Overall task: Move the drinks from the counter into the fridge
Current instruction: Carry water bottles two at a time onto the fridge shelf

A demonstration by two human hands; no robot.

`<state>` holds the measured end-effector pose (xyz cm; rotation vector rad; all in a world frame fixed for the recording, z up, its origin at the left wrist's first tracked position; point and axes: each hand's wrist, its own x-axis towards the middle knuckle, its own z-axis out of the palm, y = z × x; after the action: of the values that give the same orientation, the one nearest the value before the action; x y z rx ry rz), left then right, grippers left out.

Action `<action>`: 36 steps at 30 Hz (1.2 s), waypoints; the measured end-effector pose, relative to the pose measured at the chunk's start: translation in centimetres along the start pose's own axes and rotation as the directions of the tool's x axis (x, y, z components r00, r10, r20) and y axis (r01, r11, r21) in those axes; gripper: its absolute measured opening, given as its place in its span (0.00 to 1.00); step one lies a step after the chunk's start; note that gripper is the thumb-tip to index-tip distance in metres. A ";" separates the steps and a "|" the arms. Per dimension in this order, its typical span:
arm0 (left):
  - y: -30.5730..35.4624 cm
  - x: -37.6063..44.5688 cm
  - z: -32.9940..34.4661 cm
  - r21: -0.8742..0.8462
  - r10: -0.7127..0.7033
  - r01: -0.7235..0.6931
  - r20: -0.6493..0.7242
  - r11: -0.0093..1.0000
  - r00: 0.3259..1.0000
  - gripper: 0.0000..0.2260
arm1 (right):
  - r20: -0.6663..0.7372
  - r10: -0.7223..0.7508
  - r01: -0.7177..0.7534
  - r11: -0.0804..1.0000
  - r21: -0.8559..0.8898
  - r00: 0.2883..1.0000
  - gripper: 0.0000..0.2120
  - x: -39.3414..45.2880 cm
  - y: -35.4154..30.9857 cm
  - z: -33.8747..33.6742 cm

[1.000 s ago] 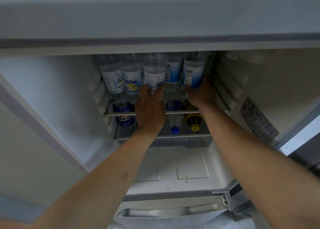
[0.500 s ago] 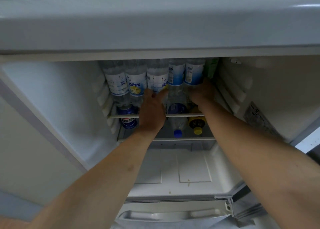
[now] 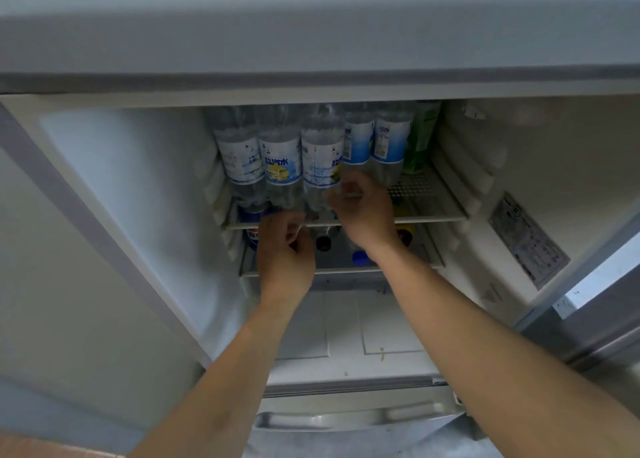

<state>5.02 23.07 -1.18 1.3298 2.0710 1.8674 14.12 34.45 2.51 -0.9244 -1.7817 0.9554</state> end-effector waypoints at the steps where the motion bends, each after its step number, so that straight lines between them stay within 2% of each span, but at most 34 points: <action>1: -0.2 -0.7 -0.4 -0.011 0.003 -0.003 -0.007 1.000 1.000 0.10 | -0.010 0.017 -0.018 1.000 -0.021 1.000 0.12 0.0 -0.3 0.5; 6: -0.9 -4.0 -2.2 -0.035 0.017 -0.016 0.015 0.999 1.000 0.10 | -0.147 0.061 -0.077 0.991 -0.105 0.987 0.13 0.6 -1.0 2.2; 12: -2.2 -7.3 -3.8 -0.126 -0.095 0.111 0.130 0.986 0.987 0.14 | -0.207 0.028 -0.053 0.992 -0.117 0.978 0.05 0.3 -0.9 2.4; 16: -2.7 -9.2 -3.7 -0.156 -0.165 0.189 0.158 0.970 0.974 0.16 | -0.229 -0.018 -0.016 0.989 -0.147 0.973 0.06 -1.7 -0.2 1.1; 21: -2.1 -12.0 -3.6 -0.110 -0.151 0.176 0.204 0.978 0.967 0.21 | -0.269 0.022 -0.042 0.997 -0.069 0.963 0.05 -6.0 -0.3 -1.2; 27: 0.2 -17.0 -0.1 -0.092 -0.145 0.194 0.383 0.977 0.912 0.17 | -0.292 0.122 -0.115 0.993 0.040 0.949 0.08 -13.1 -0.4 -6.6; 31: 2.3 -22.5 2.4 -0.142 -0.089 0.190 0.523 0.971 0.847 0.19 | -0.396 0.210 -0.216 0.976 0.029 0.894 0.09 -20.7 0.5 -12.5; 33: 2.7 -25.9 3.3 -0.120 -0.069 0.171 0.585 0.978 0.808 0.20 | -0.473 0.250 -0.271 0.962 0.025 0.845 0.08 -25.4 1.3 -15.7; 36: 2.4 -30.8 3.7 -0.069 -0.114 0.212 0.663 0.975 0.740 0.21 | -0.572 0.325 -0.380 0.925 0.026 0.753 0.08 -33.2 2.9 -19.9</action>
<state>27.73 6.99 -15.10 1.4327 1.5849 1.1868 44.01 11.01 -5.47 -1.4722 -1.1601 0.7142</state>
